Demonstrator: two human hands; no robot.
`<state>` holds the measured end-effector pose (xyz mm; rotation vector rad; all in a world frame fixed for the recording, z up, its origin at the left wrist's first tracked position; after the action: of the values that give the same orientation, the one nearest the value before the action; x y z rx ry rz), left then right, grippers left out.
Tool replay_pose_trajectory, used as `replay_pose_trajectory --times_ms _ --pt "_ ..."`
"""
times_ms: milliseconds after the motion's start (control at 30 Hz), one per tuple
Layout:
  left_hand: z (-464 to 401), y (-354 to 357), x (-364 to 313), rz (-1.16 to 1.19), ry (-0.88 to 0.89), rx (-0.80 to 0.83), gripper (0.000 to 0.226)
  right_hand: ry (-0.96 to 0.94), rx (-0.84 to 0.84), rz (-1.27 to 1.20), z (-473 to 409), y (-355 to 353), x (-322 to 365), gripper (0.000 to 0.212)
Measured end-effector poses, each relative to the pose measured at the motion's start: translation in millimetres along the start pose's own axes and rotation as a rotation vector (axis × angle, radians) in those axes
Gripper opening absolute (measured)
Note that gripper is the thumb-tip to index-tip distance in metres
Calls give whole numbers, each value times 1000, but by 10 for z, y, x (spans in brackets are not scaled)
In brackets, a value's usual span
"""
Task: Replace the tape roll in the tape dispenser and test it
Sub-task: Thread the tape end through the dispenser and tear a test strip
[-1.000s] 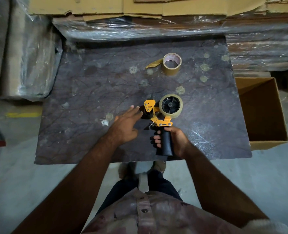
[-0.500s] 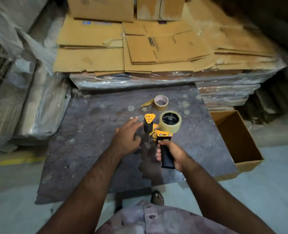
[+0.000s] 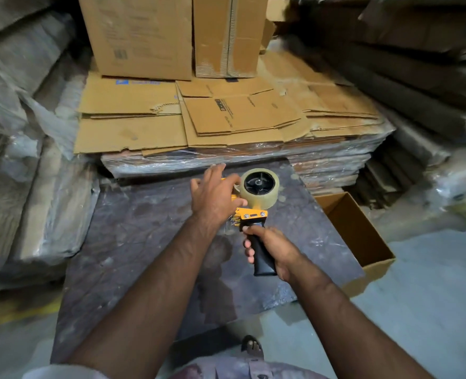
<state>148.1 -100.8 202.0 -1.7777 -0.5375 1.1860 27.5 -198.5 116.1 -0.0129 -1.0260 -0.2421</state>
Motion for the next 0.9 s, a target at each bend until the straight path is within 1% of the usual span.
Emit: replay_pose_trajectory --times_ms 100,233,300,367,500,667,800,900 --pt "24 -19 -145 -125 68 -12 51 8 -14 5 64 -47 -32 12" --pt "100 32 -227 -178 120 6 39 10 9 -10 139 -120 -41 14" --pt "110 62 -210 -137 106 12 33 6 25 -2 164 -141 -4 15" --pt "110 64 -191 -70 83 -17 25 1 45 14 178 -155 51 16" --pt "127 48 -212 46 33 -49 16 -5 78 57 219 -191 132 18" --pt "129 84 -301 83 21 -60 10 22 92 67 237 -336 160 20" --pt "134 117 -406 164 83 -67 11 100 90 50 212 -453 160 23" --pt "125 161 -423 151 94 -88 11 130 99 56 177 -501 132 22"
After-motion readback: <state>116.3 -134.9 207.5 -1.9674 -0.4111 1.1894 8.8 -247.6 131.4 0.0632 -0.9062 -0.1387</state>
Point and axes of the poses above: each hand's wrist, its own z-axis away from the middle knuckle, its own y-axis out of the palm, x = y × z, the point moved 6 cm from there along -z, towards the middle knuckle, and after that the axes turned 10 degrees about z, right-handed, at the moved point
